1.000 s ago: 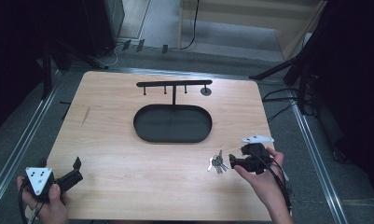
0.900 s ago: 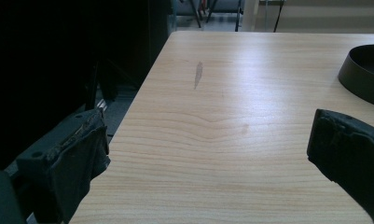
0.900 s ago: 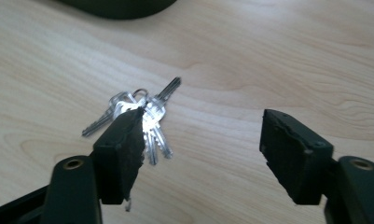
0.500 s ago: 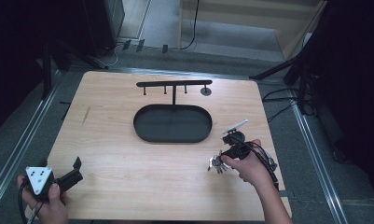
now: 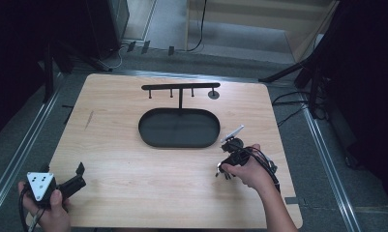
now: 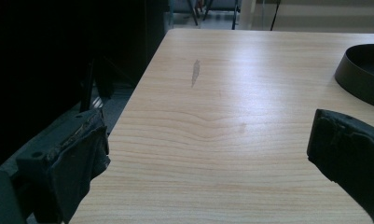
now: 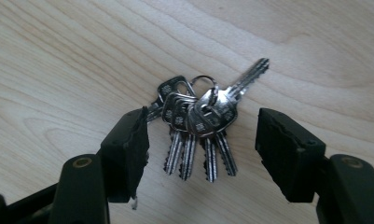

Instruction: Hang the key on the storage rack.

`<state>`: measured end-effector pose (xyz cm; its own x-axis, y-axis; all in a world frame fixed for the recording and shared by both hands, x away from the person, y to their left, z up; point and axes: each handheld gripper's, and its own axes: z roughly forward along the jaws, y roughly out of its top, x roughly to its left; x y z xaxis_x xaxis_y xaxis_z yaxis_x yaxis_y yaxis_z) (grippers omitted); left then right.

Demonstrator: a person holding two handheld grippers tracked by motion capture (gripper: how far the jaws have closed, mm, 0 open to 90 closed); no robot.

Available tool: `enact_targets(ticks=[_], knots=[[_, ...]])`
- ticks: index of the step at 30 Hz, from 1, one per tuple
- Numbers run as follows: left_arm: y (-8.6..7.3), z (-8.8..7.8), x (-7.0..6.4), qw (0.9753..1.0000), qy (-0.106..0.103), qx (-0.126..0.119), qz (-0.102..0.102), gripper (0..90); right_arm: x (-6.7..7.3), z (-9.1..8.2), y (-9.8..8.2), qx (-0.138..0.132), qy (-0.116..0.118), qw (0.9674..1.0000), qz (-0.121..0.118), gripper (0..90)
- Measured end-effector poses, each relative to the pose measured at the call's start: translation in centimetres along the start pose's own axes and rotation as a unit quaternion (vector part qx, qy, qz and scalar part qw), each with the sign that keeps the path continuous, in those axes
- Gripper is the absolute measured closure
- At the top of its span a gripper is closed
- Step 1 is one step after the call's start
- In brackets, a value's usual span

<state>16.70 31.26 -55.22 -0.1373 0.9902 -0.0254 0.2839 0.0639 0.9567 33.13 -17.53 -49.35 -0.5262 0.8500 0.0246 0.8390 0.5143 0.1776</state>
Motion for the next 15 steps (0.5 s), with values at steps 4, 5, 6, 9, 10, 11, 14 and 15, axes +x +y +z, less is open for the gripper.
enact_targets(ticks=[4, 5, 6, 9, 10, 11, 14, 15], knots=[[0.0, 0.0, 0.0, 1.0, 0.0, 0.002, 0.0, 0.0, 0.0, 0.9, 0.0, 0.026, -0.008, 0.9996, 0.008, 35.8], [0.0, 0.0, 0.0, 1.0, 0.0, 0.002, 0.0, 0.0, 0.0, 0.9, 0.0, 0.026, -0.008, 0.9996, 0.008, 35.8], [0.0, 0.0, 0.0, 1.0, 0.0, 0.003, 0.001, 0.0, -0.2, 1.0, 0.0, 0.025, -0.012, 0.9994, 0.02, 38.2], [0.0, 0.0, 0.0, 1.0, -0.001, 0.004, 0.001, 0.0, -0.3, 1.2, -0.2, 0.024, -0.016, 0.9992, 0.026, 42.7], [0.0, 0.0, 0.0, 1.0, 0.0, 0.004, 0.001, 0.0, -0.3, 1.3, -0.2, 0.027, -0.014, 0.9992, 0.026, 43.6], [0.0, 0.0, 0.0, 1.0, 0.0, 0.004, 0.001, 0.0, -0.4, 1.3, -0.3, 0.027, -0.006, 0.9992, 0.028, 46.2], [0.0, 0.1, 0.0, 1.0, -0.001, 0.004, 0.001, 0.0, -0.4, 1.2, -0.6, 0.02, 0.001, 0.9997, 0.015, 56.1], [0.0, 0.0, 0.0, 1.0, -0.001, 0.004, 0.002, 0.0, -0.3, 1.1, -0.7, 0.02, 0.001, 0.9997, 0.013, 58.5]])
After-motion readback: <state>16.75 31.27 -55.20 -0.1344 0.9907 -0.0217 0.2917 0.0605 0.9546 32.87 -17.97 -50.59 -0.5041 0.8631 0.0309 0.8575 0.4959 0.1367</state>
